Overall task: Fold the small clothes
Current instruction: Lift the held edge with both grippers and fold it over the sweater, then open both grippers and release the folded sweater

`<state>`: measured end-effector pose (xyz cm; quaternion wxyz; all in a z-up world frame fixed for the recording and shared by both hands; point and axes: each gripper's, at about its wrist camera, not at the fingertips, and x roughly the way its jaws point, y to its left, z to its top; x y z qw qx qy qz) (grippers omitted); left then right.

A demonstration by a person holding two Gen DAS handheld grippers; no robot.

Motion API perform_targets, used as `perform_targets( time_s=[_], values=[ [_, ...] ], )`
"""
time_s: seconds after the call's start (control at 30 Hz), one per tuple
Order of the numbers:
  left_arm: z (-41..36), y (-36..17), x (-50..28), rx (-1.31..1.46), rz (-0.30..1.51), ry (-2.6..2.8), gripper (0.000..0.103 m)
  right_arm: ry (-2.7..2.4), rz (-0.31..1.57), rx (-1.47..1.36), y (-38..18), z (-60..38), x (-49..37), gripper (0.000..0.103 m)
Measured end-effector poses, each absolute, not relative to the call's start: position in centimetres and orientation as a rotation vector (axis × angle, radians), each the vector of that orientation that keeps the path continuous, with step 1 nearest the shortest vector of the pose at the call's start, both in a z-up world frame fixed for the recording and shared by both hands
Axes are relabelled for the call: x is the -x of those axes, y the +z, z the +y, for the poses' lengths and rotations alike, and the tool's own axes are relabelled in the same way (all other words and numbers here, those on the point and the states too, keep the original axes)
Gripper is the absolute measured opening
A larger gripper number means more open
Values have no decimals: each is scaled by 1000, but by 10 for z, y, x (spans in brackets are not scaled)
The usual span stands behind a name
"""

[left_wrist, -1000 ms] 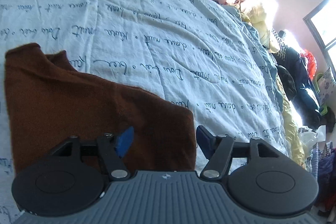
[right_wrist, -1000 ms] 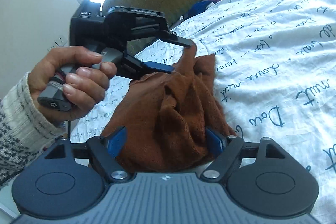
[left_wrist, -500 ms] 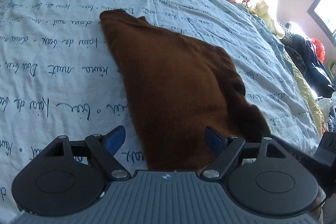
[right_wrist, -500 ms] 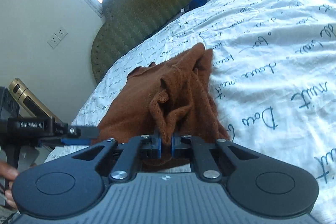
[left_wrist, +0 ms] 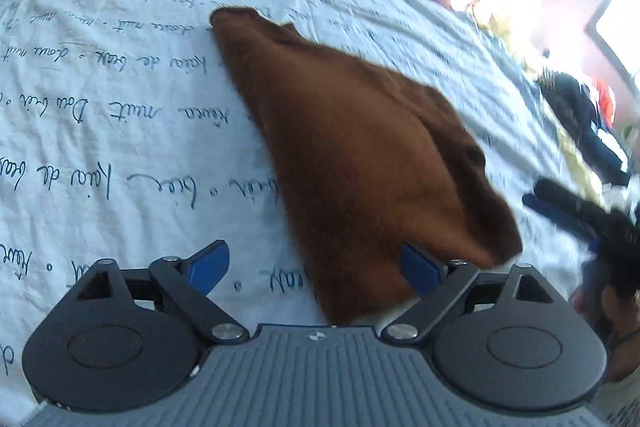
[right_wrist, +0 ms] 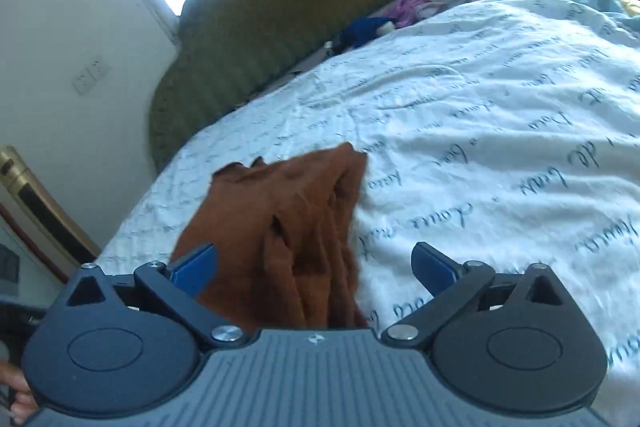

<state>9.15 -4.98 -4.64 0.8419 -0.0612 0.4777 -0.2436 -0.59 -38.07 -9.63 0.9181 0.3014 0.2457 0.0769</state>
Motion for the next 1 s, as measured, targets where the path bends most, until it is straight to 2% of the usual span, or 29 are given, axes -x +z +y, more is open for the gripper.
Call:
perform_targets(
  time_s=[0.13,0.27,0.33,0.37,0.43,0.5,0.53,0.57,0.63,0.73,0.87,0.93,1.0],
  values=[
    [-33,-61,-148,426,1085,-576,96,271,530,-724,-104,-401,-32,103],
    [-36,-94,-169,636,1220,-632,99,388,631,-802,-131,-410,-62,103],
    [-41,-100,-165,613,1222,-637,98,405,653,-801,-141,-409,-62,102],
    [-44,-95,-162,562,1191,-627,97,390,655,-784,-141,-408,-62,97],
    [-50,-79,-157,439,1121,-546,97,355,594,-735,-130,-407,-57,95],
    [-58,-57,-154,247,987,-411,97,232,537,-591,-108,-398,-57,74],
    [-65,-45,-152,164,913,-367,97,205,503,-505,-97,-390,-59,46],
    [-70,-34,-151,106,836,-351,98,206,481,-448,-90,-381,-61,28],
    [-82,-23,-153,84,765,-381,99,255,490,-372,-82,-362,-75,25],
    [-109,-25,-170,97,760,-426,99,295,535,-225,-85,-331,-104,25],
    [-138,-66,-199,-19,836,-346,97,194,638,-115,-117,-330,-144,24],
    [-136,-94,-210,-35,912,-315,102,200,629,-174,-125,-344,-149,23],
    [-128,-96,-201,-30,860,-320,103,216,640,-191,-125,-349,-149,23]
  ],
)
